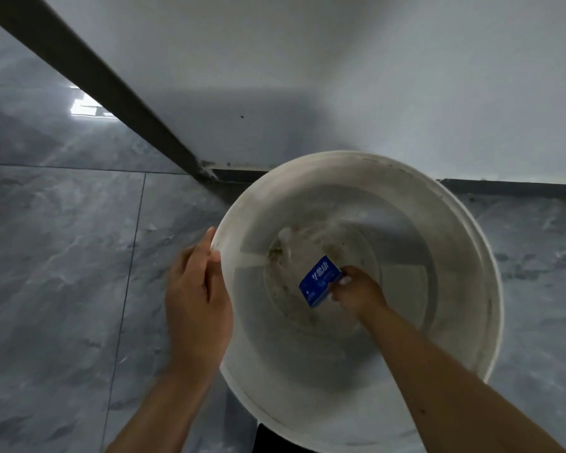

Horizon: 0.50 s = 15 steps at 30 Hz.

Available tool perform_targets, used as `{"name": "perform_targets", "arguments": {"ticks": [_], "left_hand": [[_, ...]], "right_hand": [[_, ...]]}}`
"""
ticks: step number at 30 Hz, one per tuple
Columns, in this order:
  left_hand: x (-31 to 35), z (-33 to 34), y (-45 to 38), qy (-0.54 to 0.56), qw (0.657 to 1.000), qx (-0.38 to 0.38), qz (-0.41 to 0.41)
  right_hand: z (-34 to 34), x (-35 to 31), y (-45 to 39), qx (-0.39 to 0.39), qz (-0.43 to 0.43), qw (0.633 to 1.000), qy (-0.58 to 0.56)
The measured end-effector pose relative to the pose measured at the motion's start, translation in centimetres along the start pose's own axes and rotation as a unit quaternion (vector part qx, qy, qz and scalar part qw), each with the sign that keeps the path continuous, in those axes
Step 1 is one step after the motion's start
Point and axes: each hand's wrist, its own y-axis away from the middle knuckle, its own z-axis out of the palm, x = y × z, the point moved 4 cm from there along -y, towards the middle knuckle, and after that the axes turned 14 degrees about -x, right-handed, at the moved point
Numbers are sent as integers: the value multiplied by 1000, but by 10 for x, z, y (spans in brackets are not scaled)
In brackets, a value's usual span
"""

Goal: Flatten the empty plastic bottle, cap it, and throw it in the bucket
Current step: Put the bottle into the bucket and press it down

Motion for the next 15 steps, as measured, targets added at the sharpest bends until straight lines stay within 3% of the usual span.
{"name": "perform_targets", "arguments": {"ticks": [15], "left_hand": [[-6, 3, -1, 37, 998, 10, 50]], "right_hand": [[32, 52, -107, -17, 53, 995, 83]]}}
